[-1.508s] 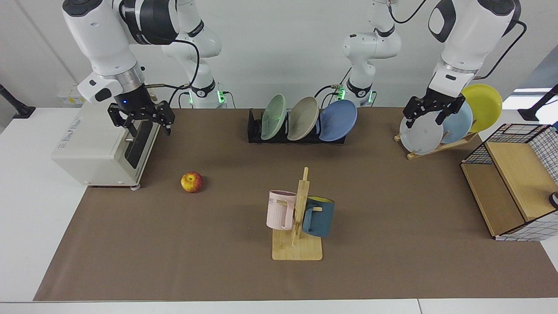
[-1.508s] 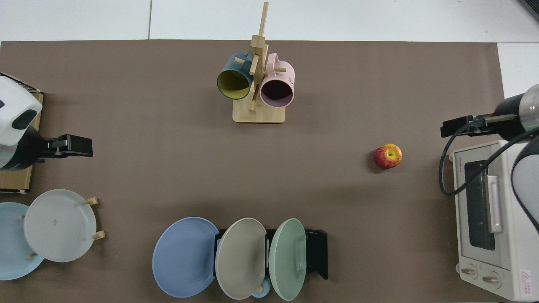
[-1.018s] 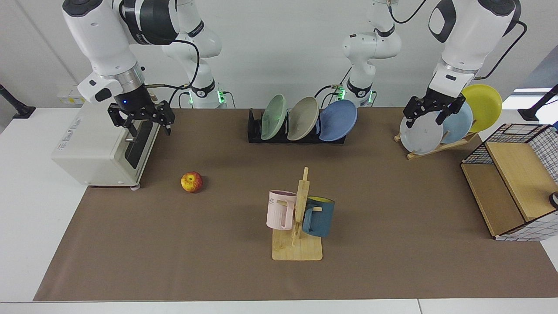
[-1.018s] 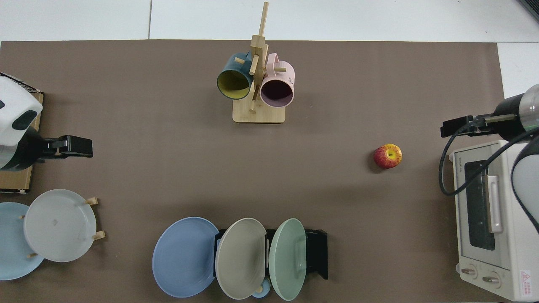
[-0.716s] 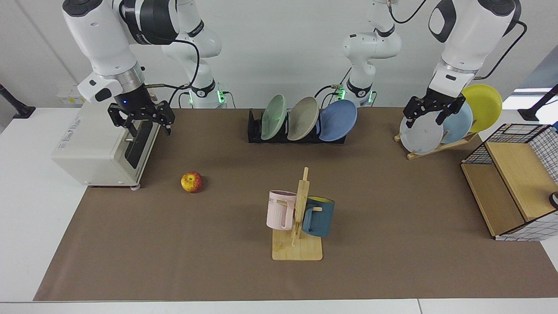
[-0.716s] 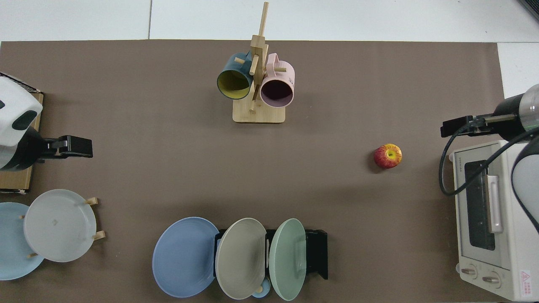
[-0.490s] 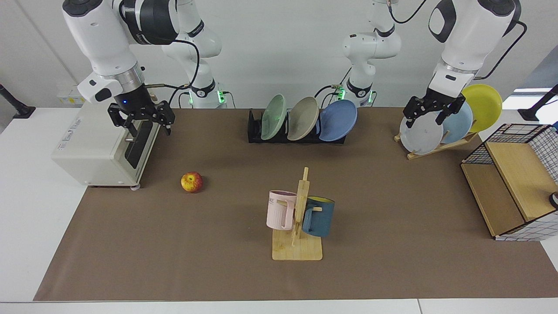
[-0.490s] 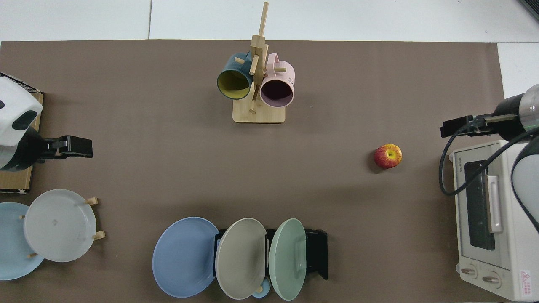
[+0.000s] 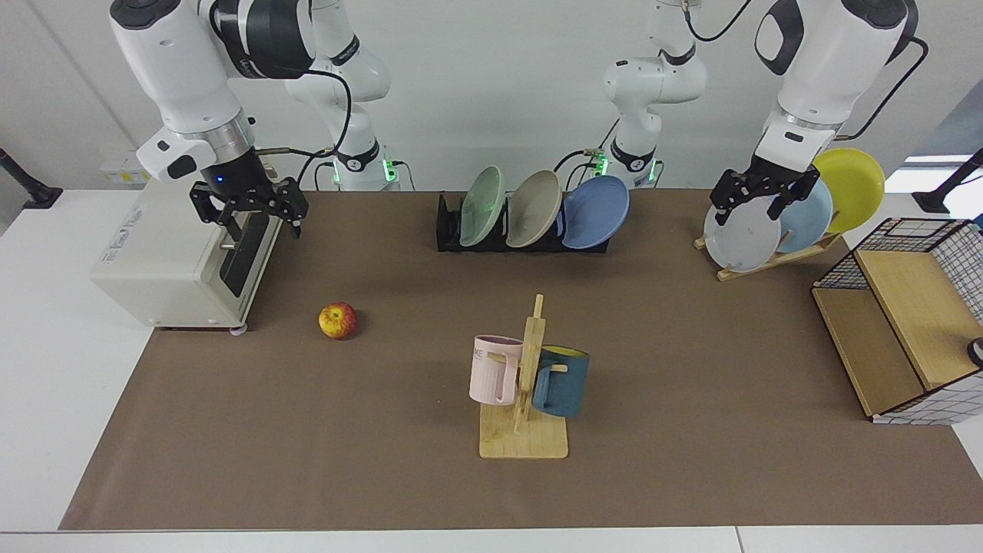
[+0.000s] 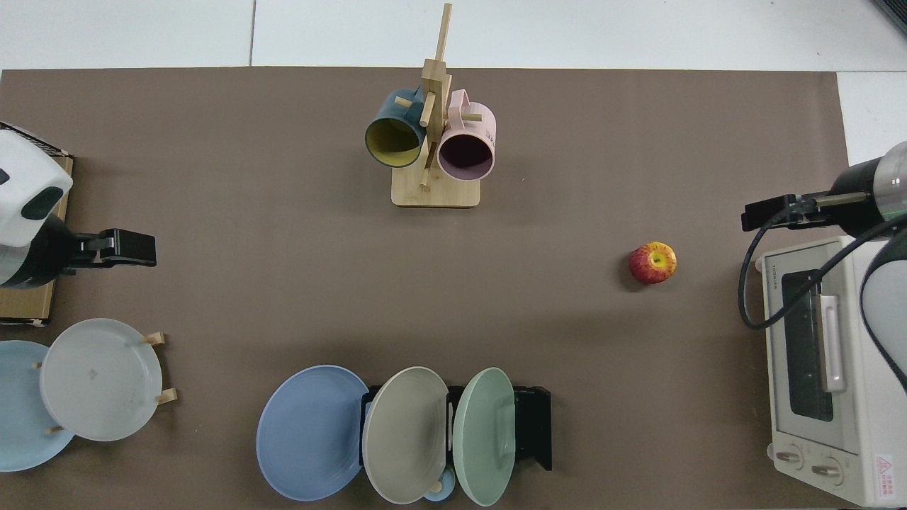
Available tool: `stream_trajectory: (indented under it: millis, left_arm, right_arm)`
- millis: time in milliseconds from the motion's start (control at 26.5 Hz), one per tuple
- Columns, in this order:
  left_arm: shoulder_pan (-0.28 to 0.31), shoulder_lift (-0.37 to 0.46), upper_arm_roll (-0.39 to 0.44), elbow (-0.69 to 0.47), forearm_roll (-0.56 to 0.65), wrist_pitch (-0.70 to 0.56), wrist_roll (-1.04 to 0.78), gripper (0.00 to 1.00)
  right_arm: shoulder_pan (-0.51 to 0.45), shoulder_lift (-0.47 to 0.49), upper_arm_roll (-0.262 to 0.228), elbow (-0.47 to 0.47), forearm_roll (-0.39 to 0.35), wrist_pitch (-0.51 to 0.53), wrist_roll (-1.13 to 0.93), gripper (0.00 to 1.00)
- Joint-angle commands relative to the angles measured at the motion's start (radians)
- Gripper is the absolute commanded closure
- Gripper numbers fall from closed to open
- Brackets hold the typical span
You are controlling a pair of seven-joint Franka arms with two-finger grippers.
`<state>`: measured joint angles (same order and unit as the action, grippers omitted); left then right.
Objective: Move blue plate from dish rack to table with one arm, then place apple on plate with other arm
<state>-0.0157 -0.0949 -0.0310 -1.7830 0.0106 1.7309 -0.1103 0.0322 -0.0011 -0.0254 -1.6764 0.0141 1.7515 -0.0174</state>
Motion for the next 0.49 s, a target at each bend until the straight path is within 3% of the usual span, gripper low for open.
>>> stream_trajectory:
  millis: [0, 264, 452]
  left_arm:
    - [-0.001, -0.038, -0.001, -0.055, -0.008, -0.007, 0.018, 0.03]
    - [-0.007, -0.172, -0.073, -0.243, 0.113, 0.016, -0.017, 0.03]
    - [-0.007, -0.294, -0.199, -0.425, 0.166, 0.116, -0.168, 0.04]
  right_arm:
    - [-0.009, -0.022, 0.009, -0.029, -0.002, 0.028, 0.019, 0.00]
    - [-0.011, -0.022, 0.009, -0.029, -0.002, 0.028, 0.019, 0.00]
    - [-0.011, -0.022, 0.009, -0.029, -0.002, 0.028, 0.019, 0.00]
